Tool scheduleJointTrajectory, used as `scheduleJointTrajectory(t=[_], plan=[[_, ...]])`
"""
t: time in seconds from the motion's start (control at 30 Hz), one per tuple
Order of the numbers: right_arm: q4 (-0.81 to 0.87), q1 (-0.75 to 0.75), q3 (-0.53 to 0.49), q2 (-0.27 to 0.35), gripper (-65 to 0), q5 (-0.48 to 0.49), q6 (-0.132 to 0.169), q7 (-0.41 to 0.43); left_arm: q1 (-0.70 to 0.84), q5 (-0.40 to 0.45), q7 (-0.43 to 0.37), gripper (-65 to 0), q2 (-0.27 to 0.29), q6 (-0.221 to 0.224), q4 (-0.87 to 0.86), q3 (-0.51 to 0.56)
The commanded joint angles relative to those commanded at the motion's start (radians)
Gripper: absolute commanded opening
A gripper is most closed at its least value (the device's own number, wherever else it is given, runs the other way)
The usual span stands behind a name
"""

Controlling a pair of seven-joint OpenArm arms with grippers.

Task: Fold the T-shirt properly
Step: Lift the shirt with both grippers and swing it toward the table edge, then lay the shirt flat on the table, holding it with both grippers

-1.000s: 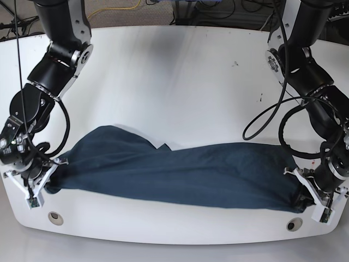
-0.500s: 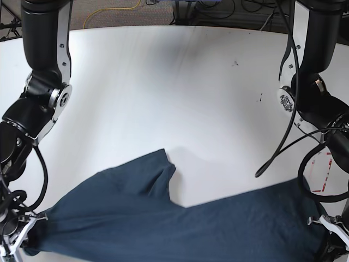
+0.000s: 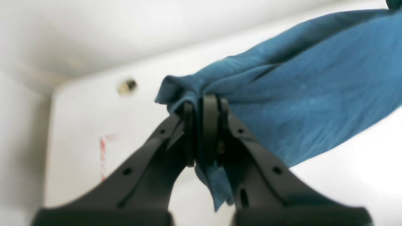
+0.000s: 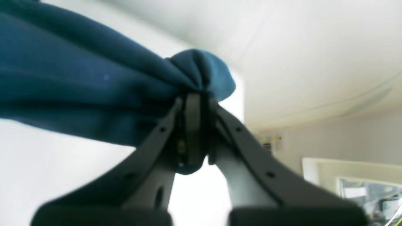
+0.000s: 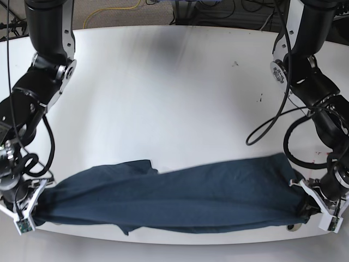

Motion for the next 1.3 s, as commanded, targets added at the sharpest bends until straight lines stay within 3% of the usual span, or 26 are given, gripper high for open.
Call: scheduleJointTrajectory(t=[0.17, 0.3, 0.53, 0.77, 1.3], plan=[[0.043, -0.173, 0.077, -0.057, -65.0, 0.003, 0.000, 0.000, 0.137, 0.000, 0.000, -64.6, -0.031, -0.002, 0.000, -0.002], [0.046, -0.319, 0.147, -0.114, -65.0, 0.003, 0.000, 0.000, 0.265, 0.002, 0.000, -64.6, -0.064, -0.051, -0.002, -0.002], [0.044, -0.511, 0.233, -0.189, -65.0, 0.003, 0.000, 0.002, 0.470, 0.002, 0.000, -64.6, -0.144, -0.051, -0.005, -0.002], [0.043, -0.649, 0.258, -0.239, -65.0, 0.005, 0.000, 0.003, 0.620, 0.002, 0.000, -64.6, -0.198, -0.051, -0.003, -0.002], [0.038, -0.740, 0.256, -0.285, -65.0, -0.002, 0.000, 0.017, 0.735, 0.006, -0.002, -64.6, -0.213, -0.051, -0.008, 0.003]])
